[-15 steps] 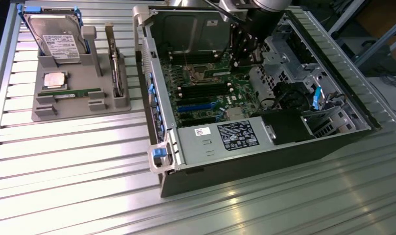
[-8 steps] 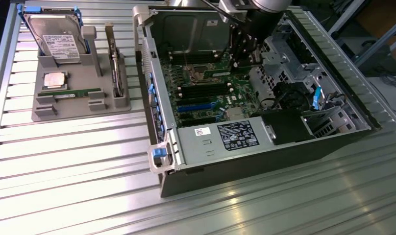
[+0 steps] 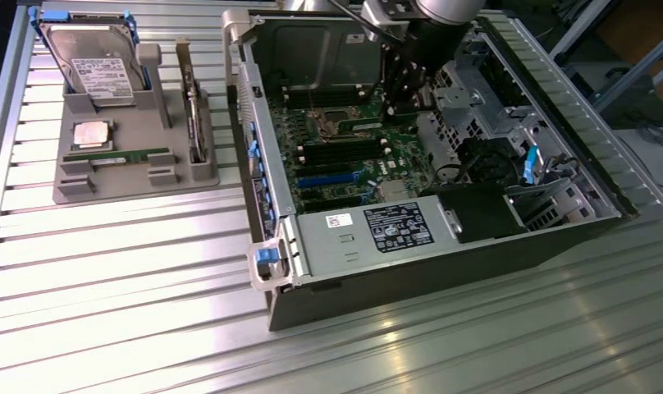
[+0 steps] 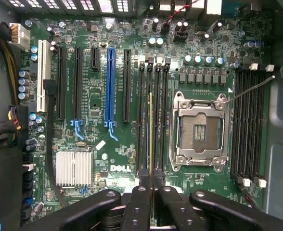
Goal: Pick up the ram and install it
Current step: 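Insert the ram into the slot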
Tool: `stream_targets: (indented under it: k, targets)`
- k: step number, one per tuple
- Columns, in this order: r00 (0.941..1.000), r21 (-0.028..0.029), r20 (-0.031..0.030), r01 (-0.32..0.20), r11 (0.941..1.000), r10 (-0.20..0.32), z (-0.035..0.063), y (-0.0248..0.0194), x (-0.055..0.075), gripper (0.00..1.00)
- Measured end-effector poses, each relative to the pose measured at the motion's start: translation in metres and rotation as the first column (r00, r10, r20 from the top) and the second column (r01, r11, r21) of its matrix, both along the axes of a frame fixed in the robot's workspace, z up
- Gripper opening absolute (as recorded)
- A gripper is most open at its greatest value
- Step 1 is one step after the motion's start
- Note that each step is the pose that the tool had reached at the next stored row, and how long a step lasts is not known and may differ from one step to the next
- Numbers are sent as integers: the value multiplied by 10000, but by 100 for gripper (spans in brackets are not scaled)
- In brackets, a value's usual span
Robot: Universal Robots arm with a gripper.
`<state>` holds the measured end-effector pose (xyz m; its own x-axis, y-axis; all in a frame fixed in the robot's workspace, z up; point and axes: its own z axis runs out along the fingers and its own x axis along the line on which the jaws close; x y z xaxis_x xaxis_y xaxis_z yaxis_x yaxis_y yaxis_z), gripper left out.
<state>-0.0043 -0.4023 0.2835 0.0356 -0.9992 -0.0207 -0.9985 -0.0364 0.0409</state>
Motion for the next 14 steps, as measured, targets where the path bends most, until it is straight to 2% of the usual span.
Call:
stream_targets:
  k: [2, 6, 11, 14]
  targets:
    - [10000, -5, 0, 0, 10000, 0, -22, -1, -24, 12]
    - [10000, -79, 1, 19, 10000, -19, -84, -28, -91, 12]
    - [9993, -275, 8, 362, 9990, -362, -181, -34, -116, 12]
    - [9993, -310, 11, 366, 9988, -366, -225, -41, -207, 12]
